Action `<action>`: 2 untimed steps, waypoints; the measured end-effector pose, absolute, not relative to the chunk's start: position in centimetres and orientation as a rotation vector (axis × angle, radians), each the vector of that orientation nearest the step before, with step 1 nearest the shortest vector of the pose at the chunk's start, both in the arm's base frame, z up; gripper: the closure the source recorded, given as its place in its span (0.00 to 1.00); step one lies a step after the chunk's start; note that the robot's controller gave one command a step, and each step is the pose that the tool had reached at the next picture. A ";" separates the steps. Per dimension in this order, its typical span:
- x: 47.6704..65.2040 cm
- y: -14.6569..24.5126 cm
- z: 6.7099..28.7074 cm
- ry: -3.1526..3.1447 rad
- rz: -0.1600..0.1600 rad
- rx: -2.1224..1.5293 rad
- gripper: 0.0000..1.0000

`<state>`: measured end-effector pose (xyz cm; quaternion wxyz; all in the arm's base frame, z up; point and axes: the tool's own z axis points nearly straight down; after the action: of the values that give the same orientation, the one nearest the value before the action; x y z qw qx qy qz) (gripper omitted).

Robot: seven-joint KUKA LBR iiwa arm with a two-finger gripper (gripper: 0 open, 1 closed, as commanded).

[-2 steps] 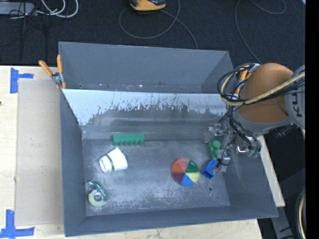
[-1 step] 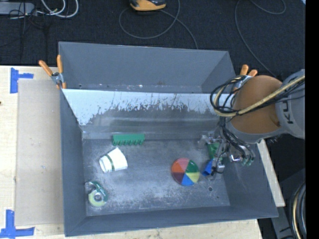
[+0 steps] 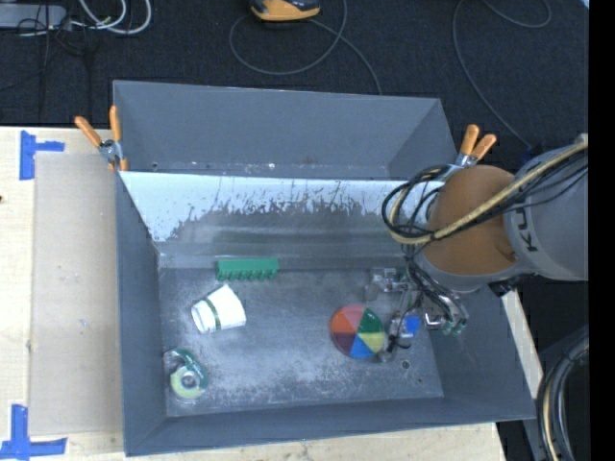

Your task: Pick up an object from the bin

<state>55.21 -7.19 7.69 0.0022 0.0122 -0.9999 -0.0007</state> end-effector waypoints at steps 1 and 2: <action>55.3 -4.0 7.2 -3.144 0.000 -0.051 1.00; 55.3 -4.0 7.2 -3.144 0.000 -0.049 1.00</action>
Offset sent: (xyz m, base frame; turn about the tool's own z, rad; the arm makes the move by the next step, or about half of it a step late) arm 0.0000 0.0000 0.0000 0.0000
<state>55.30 -3.96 7.20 -0.0012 -0.0155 -0.9999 -0.0001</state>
